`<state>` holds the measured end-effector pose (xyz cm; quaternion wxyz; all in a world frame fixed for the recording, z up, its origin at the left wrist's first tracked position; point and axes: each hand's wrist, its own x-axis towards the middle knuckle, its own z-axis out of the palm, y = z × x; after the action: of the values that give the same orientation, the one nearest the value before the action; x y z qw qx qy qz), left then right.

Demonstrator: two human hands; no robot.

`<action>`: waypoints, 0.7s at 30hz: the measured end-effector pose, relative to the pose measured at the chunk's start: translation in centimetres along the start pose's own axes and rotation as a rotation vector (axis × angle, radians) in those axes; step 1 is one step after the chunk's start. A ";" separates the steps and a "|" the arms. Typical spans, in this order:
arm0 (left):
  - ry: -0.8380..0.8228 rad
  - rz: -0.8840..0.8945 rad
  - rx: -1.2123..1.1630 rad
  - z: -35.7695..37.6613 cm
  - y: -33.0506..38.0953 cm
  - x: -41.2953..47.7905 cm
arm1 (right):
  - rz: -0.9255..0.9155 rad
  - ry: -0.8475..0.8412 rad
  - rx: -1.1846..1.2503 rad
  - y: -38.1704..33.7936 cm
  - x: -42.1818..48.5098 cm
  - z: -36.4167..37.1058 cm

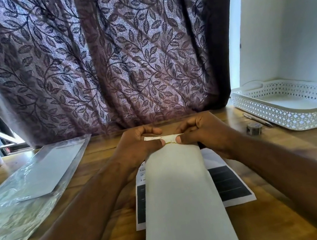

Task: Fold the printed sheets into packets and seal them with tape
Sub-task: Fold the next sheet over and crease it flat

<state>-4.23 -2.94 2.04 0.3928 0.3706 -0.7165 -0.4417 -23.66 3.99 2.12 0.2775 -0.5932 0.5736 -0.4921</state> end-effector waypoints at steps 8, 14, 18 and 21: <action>-0.094 0.090 0.078 0.4 0.4 -0.3 | 0.084 -0.046 -0.130 -0.2 0.0 0.7; -0.014 0.002 -0.007 0.9 0.0 -0.3 | 0.102 -0.053 -0.043 -0.3 0.1 0.4; -0.029 -0.045 -0.006 0.3 -0.1 -0.1 | 0.171 -0.072 0.044 -0.3 0.2 0.0; -0.036 -0.032 0.013 -0.3 0.2 -0.3 | 0.287 -0.155 0.156 -0.4 0.1 -0.5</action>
<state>-3.91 -2.74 2.21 0.3702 0.3766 -0.7202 -0.4499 -23.99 4.07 2.68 0.4334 -0.5180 0.5895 -0.4431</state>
